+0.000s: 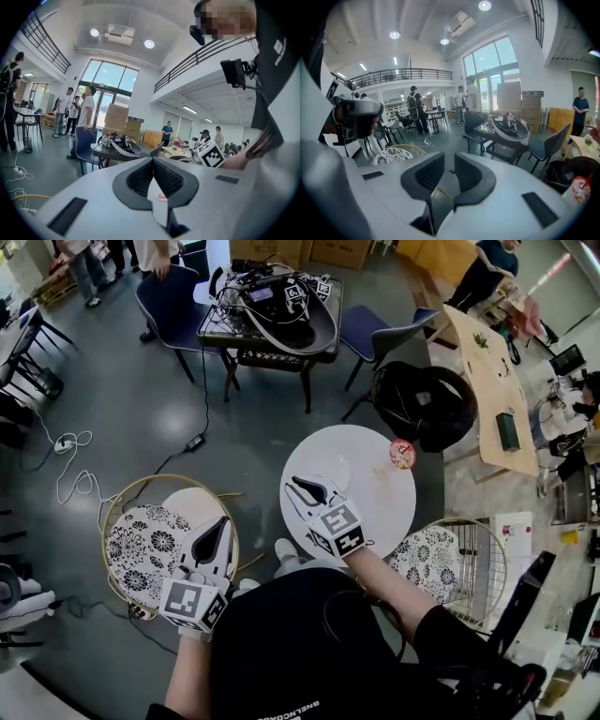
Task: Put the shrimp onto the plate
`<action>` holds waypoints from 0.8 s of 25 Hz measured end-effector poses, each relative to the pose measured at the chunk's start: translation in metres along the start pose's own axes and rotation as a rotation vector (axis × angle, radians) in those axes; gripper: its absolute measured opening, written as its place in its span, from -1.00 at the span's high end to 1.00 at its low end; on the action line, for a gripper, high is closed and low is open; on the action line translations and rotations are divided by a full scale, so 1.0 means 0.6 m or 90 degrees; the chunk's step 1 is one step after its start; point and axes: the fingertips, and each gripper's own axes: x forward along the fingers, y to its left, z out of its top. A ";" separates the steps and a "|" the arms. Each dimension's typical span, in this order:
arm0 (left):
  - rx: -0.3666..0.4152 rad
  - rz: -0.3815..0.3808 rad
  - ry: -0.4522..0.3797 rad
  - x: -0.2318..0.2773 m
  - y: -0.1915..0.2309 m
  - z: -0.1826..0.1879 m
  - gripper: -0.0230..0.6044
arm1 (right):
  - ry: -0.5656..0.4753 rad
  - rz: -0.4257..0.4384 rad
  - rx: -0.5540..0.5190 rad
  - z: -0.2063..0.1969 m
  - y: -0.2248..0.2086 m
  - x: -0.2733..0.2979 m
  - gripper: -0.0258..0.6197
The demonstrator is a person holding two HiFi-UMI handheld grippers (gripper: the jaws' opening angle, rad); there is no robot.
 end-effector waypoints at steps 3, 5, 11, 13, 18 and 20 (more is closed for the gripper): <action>-0.010 -0.006 -0.008 -0.011 0.007 0.007 0.91 | -0.032 0.017 -0.006 0.045 0.044 -0.018 0.69; -0.023 -0.009 -0.013 -0.018 0.013 0.011 0.91 | -0.054 0.028 -0.010 0.071 0.069 -0.031 0.69; -0.026 -0.017 -0.034 -0.045 0.031 0.040 0.91 | -0.105 0.061 -0.022 0.139 0.140 -0.059 0.69; -0.022 -0.019 -0.044 -0.055 0.034 0.049 0.91 | -0.122 0.069 -0.028 0.156 0.162 -0.070 0.69; -0.020 -0.022 -0.063 -0.080 0.044 0.070 0.91 | -0.162 0.100 -0.056 0.194 0.213 -0.086 0.69; -0.019 -0.023 -0.064 -0.087 0.047 0.073 0.91 | -0.175 0.113 -0.072 0.208 0.230 -0.093 0.69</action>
